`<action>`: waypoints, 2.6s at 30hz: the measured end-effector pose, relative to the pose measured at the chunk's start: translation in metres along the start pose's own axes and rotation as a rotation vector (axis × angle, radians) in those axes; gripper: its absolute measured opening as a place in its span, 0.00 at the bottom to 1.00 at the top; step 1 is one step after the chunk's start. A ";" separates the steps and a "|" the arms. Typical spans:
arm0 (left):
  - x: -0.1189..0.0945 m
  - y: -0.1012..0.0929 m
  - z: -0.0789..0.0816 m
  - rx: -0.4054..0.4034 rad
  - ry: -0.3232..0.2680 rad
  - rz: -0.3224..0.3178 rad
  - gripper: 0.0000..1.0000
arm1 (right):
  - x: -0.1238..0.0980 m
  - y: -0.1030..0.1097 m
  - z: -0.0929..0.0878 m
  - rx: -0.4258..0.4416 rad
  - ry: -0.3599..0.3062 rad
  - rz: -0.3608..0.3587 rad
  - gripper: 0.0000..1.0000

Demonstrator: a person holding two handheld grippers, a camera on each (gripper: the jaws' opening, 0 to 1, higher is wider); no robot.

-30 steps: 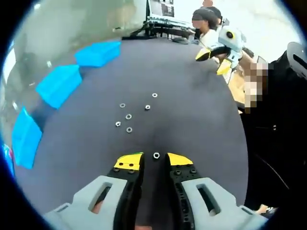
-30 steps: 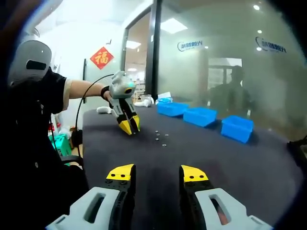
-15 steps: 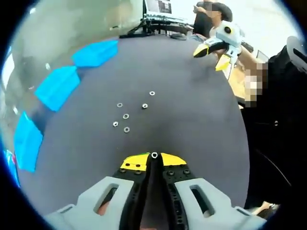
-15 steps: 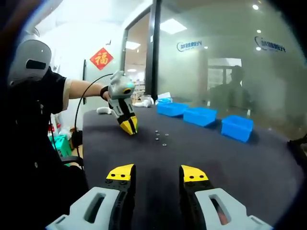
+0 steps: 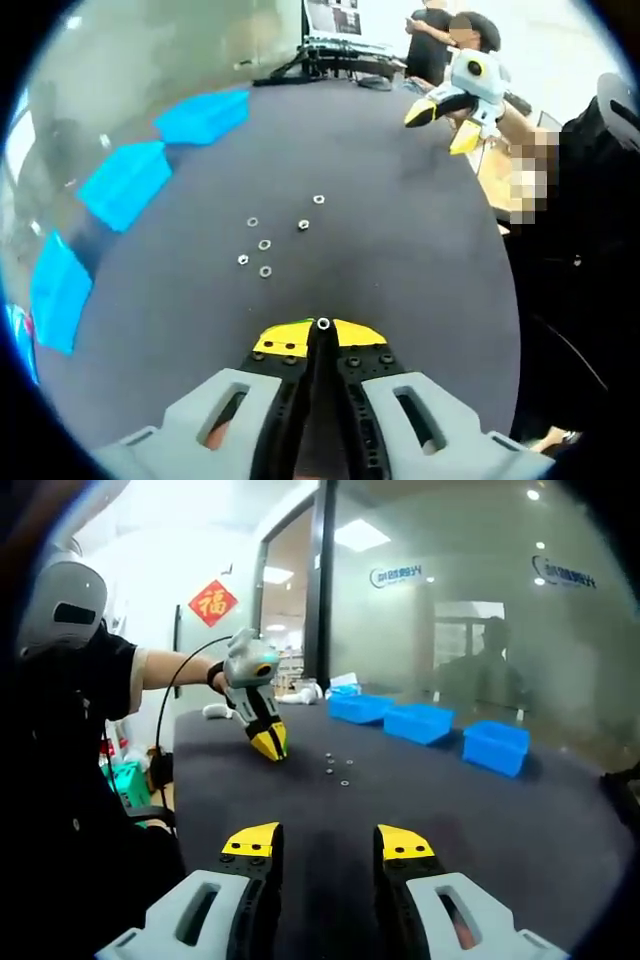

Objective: Sort the screws, nuts, and washers into the corresponding bins

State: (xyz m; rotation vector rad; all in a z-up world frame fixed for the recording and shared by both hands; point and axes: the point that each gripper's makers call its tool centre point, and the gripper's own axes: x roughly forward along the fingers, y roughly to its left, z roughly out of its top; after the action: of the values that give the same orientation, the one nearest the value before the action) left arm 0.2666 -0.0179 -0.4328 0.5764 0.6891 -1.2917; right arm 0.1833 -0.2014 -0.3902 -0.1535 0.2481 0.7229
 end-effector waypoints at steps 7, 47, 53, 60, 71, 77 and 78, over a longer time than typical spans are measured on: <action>-0.010 0.019 0.007 -0.015 -0.049 0.078 0.05 | 0.001 0.002 0.003 -0.003 -0.002 0.003 0.33; -0.124 0.255 0.077 -0.392 -0.597 0.810 0.05 | -0.001 -0.010 0.009 0.017 -0.034 -0.053 0.33; -0.119 0.292 0.066 -0.461 -0.561 0.847 0.05 | -0.002 -0.010 0.009 0.017 -0.033 -0.056 0.33; -0.109 0.320 0.050 -0.507 -0.493 0.856 0.05 | -0.005 -0.011 0.011 0.014 -0.029 -0.065 0.32; -0.092 0.331 0.040 -0.509 -0.436 0.851 0.15 | -0.007 -0.009 0.012 0.008 -0.026 -0.073 0.32; -0.097 0.331 0.039 -0.506 -0.441 0.859 0.29 | -0.008 -0.009 0.014 0.013 -0.035 -0.070 0.32; -0.099 0.331 0.038 -0.514 -0.446 0.859 0.30 | -0.008 -0.009 0.014 0.011 -0.035 -0.070 0.32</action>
State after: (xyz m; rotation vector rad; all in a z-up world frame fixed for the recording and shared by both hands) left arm 0.5839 0.0821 -0.3321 0.1061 0.3053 -0.3778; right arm 0.1862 -0.2097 -0.3742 -0.1385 0.2125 0.6544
